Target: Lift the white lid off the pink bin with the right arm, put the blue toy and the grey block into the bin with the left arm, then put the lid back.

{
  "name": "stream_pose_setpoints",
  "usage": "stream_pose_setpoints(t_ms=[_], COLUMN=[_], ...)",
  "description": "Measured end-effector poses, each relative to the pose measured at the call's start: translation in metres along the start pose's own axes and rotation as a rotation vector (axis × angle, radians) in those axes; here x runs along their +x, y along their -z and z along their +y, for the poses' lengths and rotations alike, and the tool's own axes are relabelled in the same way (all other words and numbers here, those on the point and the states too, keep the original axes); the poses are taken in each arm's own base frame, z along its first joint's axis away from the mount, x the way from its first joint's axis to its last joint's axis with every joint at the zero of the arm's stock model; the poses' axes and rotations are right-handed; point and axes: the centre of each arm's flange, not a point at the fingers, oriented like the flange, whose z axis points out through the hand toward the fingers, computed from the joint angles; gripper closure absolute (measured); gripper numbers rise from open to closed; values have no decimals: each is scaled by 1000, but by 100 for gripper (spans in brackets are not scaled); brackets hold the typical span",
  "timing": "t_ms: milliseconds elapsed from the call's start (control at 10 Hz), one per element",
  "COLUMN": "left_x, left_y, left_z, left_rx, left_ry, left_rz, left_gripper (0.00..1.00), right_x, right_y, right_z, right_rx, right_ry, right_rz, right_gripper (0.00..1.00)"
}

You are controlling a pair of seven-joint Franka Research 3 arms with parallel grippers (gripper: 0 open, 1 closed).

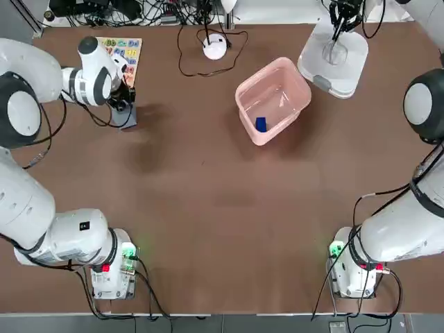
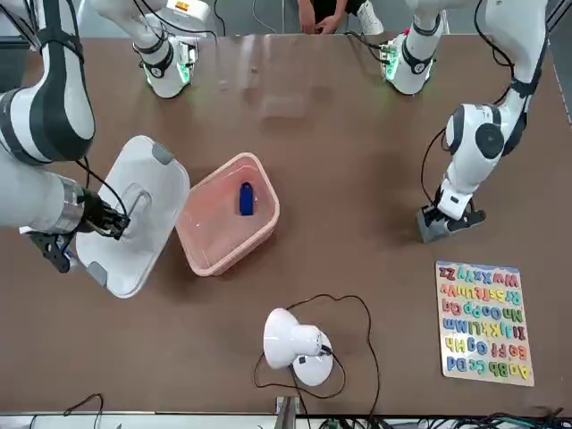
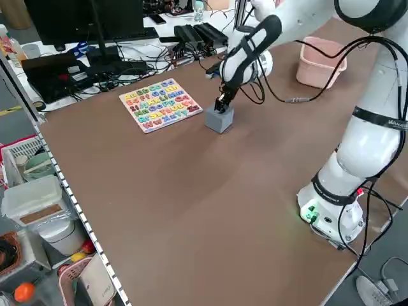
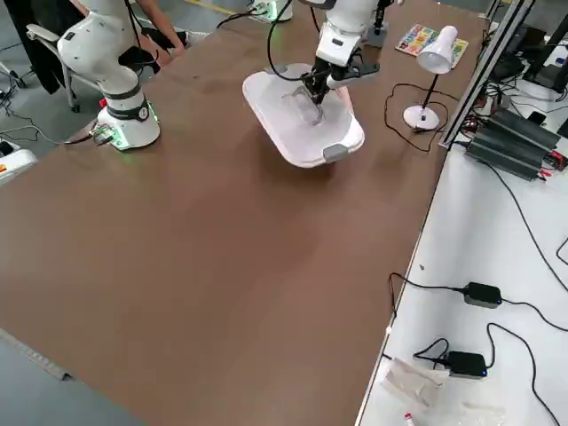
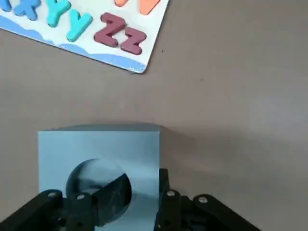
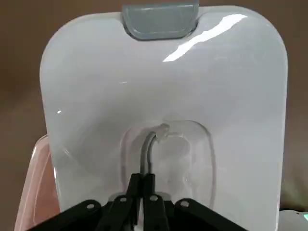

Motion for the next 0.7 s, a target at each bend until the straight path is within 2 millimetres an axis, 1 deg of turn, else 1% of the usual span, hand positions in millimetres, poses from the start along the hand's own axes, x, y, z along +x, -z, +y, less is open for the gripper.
stream_pose_setpoints(t_ms=[100,200,300,400,500,600,700], left_x=[12,24,33,40,41,36,24], left_y=[20,46,76,106,137,166,194], left_z=[7,21,43,73,112,155,201], left_rx=[21,41,54,52,28,-22,-85], left_ry=[-9,-9,12,57,126,207,283], left_rz=[-30,-57,-71,-61,-34,-8,3], left_gripper=[72,72,72,72,72,72,72], right_x=[0,0,0,0,0,0,0], right_y=[0,0,0,0,0,0,0], right_z=[0,0,0,0,0,0,0], right_rx=[0,0,0,0,0,0,0], right_ry=[0,0,0,0,0,0,0], right_rz=[0,0,0,0,0,0,0], right_gripper=[93,93,93,93,93,93,93])
